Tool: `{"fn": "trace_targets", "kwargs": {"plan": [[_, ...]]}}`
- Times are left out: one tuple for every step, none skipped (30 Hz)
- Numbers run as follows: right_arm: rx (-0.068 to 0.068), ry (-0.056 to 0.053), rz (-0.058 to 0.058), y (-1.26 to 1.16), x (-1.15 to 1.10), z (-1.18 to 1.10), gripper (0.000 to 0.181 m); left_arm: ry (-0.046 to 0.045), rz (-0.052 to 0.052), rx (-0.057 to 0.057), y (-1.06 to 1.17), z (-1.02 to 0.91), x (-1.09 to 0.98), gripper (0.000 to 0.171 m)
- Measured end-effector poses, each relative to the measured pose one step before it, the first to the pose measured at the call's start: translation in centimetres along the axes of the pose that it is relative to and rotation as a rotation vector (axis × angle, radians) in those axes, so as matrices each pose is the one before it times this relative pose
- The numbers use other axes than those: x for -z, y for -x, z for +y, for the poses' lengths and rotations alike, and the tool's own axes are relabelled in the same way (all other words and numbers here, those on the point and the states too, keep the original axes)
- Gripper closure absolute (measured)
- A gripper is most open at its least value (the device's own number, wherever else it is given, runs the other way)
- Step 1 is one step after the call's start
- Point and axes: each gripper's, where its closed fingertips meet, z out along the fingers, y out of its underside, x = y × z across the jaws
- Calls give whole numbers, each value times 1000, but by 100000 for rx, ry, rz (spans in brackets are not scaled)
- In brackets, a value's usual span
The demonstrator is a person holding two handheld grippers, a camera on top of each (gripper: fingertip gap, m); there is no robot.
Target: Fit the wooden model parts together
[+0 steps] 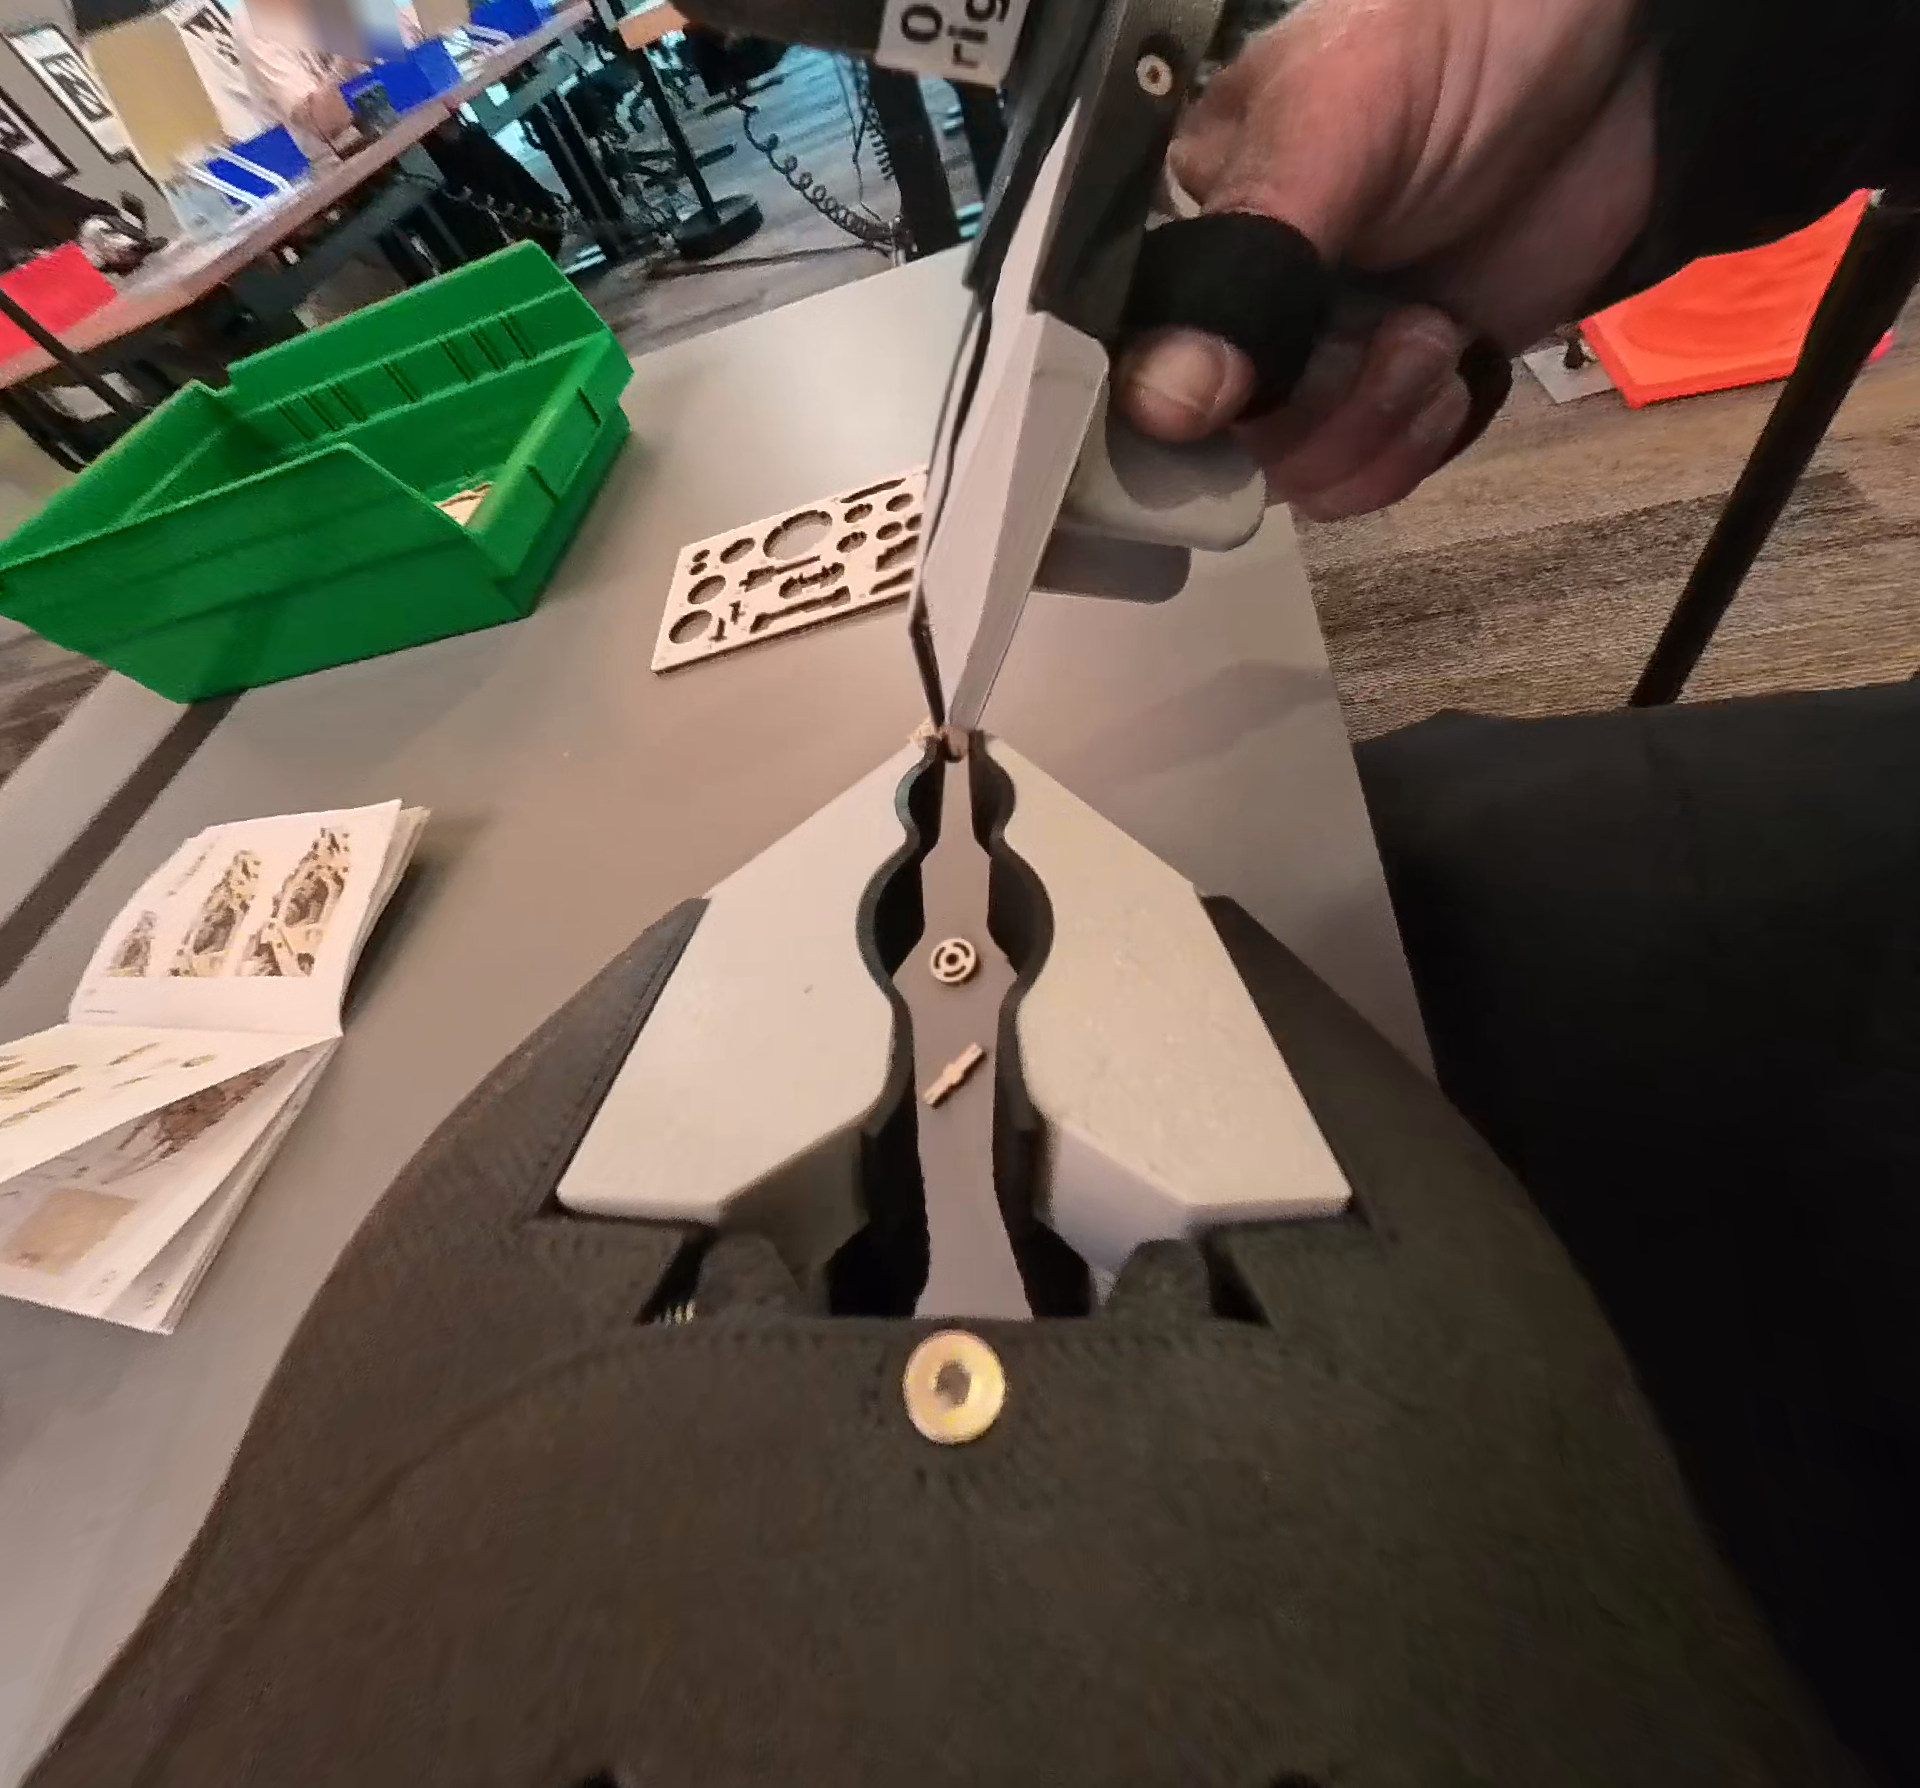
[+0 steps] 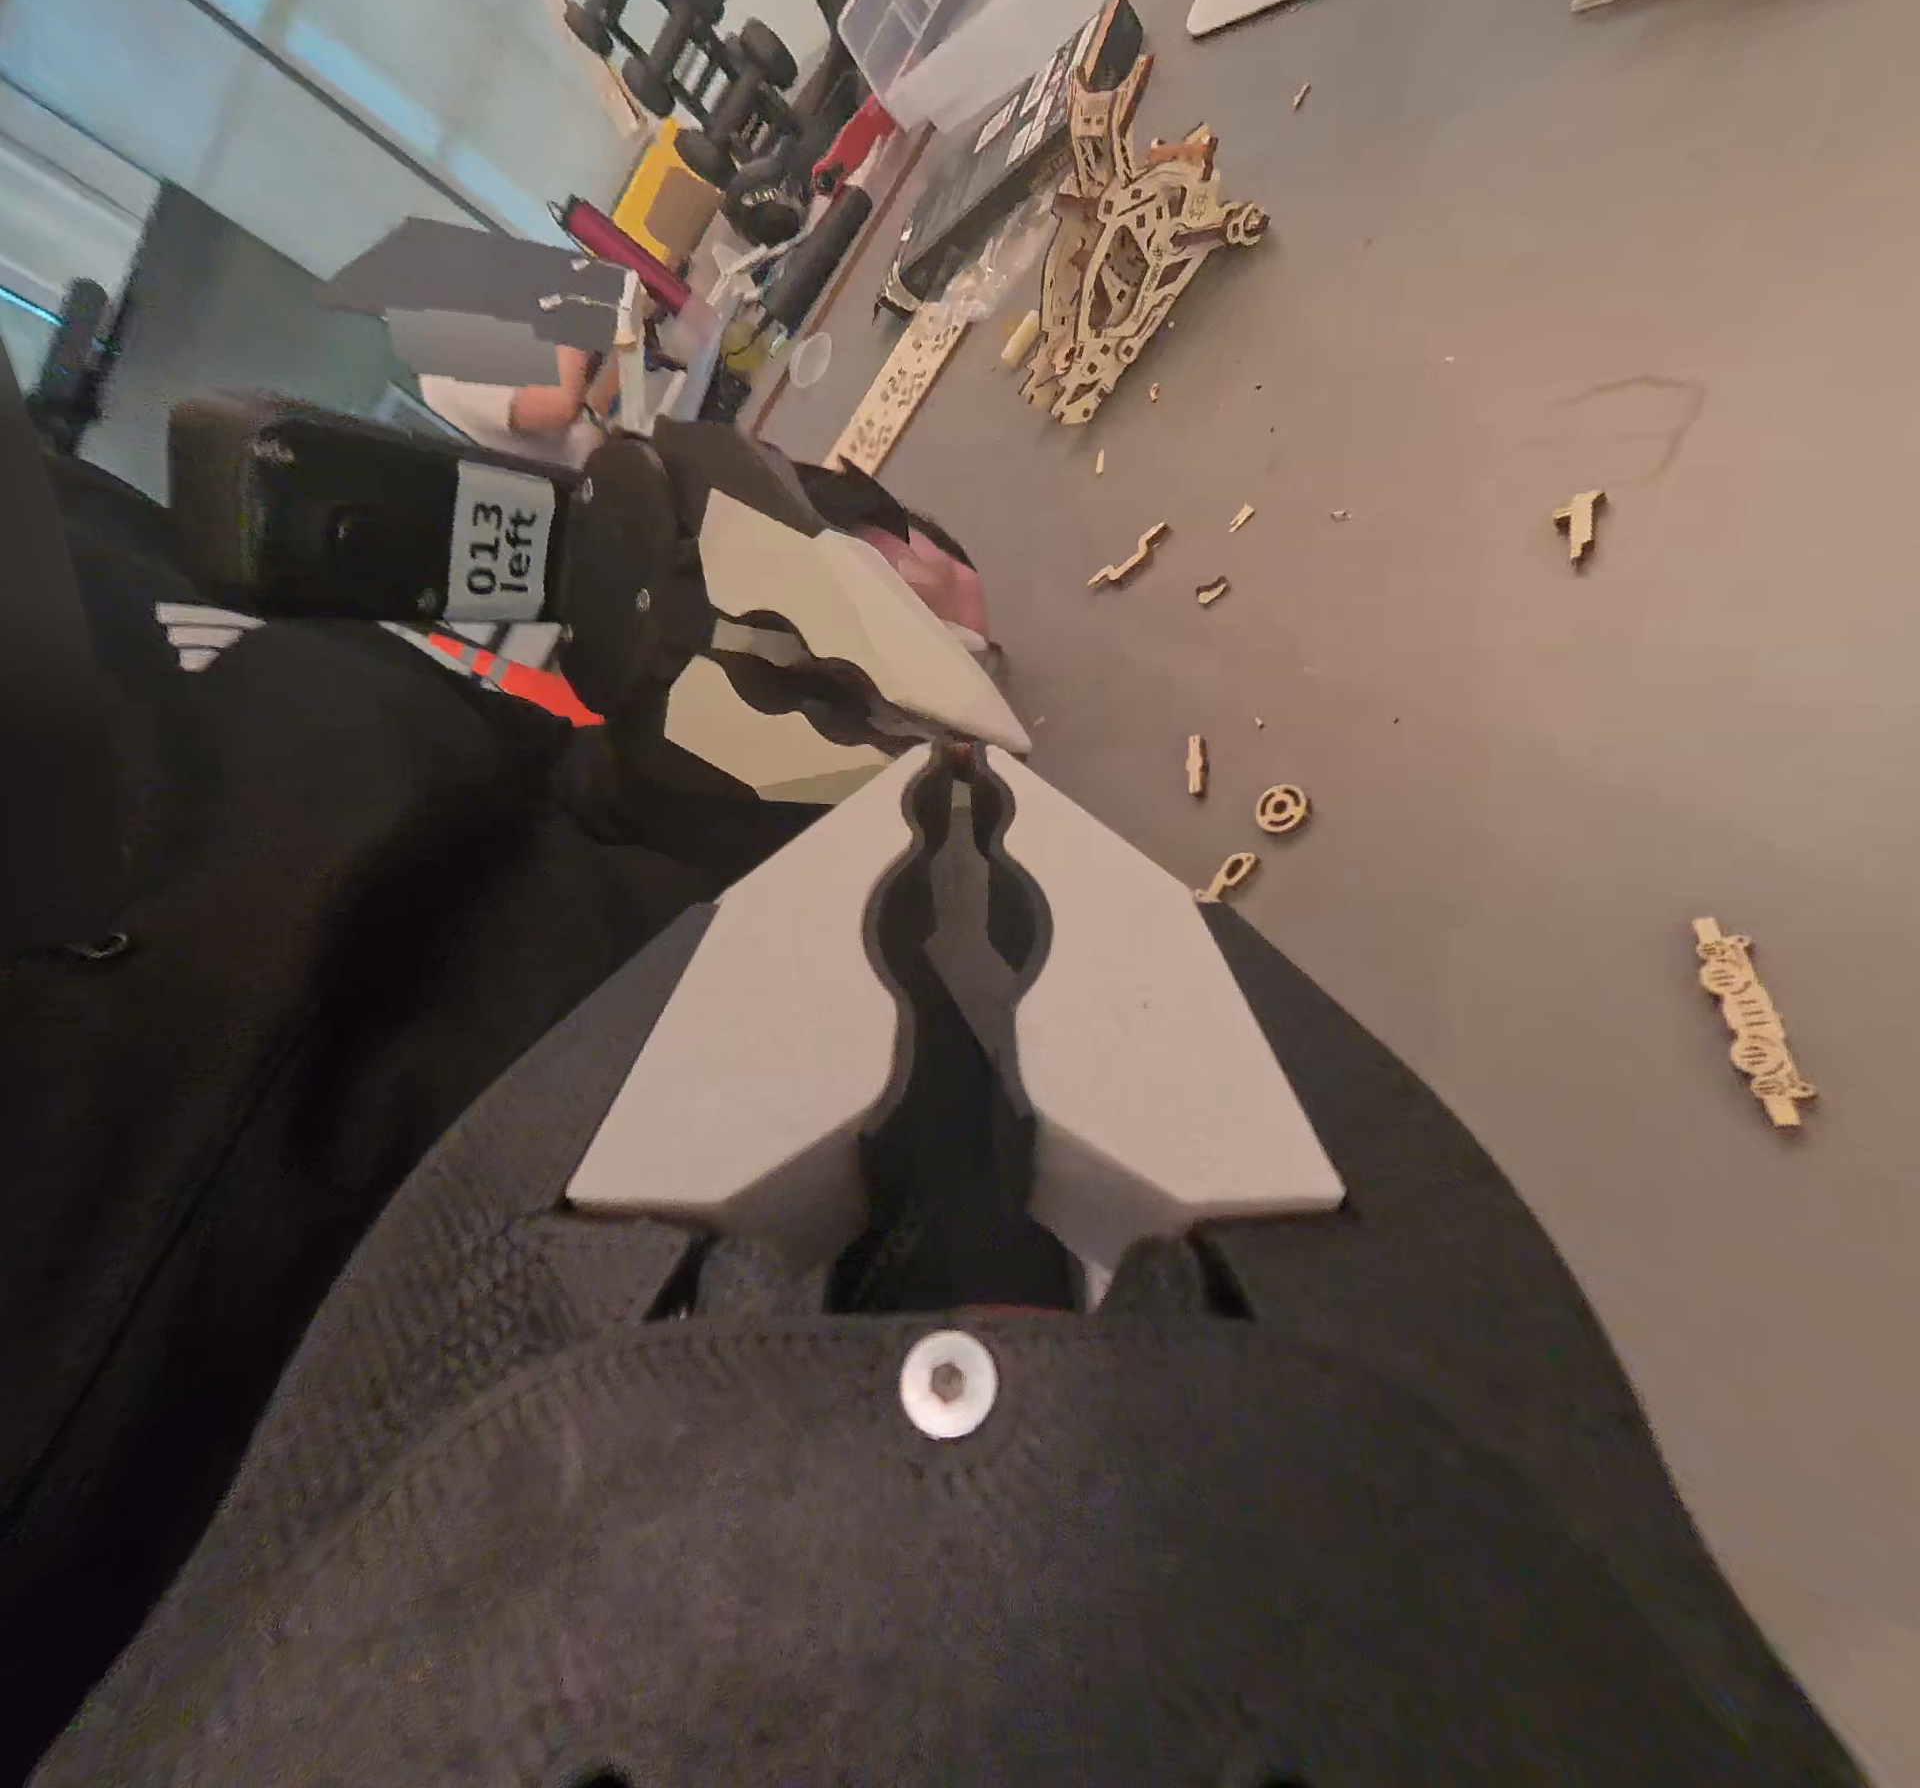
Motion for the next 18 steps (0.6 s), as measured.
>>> {"fn": "trace_targets", "kwargs": {"plan": [[-1822,-623,-1024,37,44,4,180,-143,-474,-528,-27,-68,11,170],[-1233,-108,-360,-18,6,66,180,351,-108,-981,-41,33,10,170],[-683,-184,-77,-10,-17,36,180,98,104,-637,-38,40,24,170],[-836,-71,-147,3,-33,65,180,203,651,480,-77,46,14,171],[-977,-712,-569,50,0,-49,180,-431,49,260,13,-31,41,171],[-1504,-893,-802,54,16,-80,180,-587,-532,-459,43,-66,34,171],[-1412,-542,-615,8,-6,-21,179,211,-201,-486,-11,-5,24,171],[-1091,-472,-445,-13,11,-9,179,375,48,115,-8,11,-1,171],[-1104,-436,-900,57,48,-20,179,-417,81,468,-16,-60,1,171],[-812,-524,-886,69,76,-42,179,-815,-102,402,-5,-101,2,171],[-97,-266,-359,44,77,1,179,-383,78,440,-45,-74,-19,171],[-29,-154,-142,17,78,26,179,-218,332,571,-53,-48,-33,171],[-48,-455,-199,43,95,-14,179,-555,112,622,-23,-81,-19,171],[145,-619,186,-8,121,-36,177,-582,-1,896,0,-65,-20,171],[-70,-359,748,-94,121,-4,174,-230,87,718,18,-15,-9,171],[-304,-480,59,-25,132,-3,173,-432,-219,476,65,-47,12,171],[-331,-524,168,-42,138,-11,172,-810,-707,701,141,-109,40,171],[111,134,643,-101,95,101,172,-851,121,597,29,-137,44,171]]}}
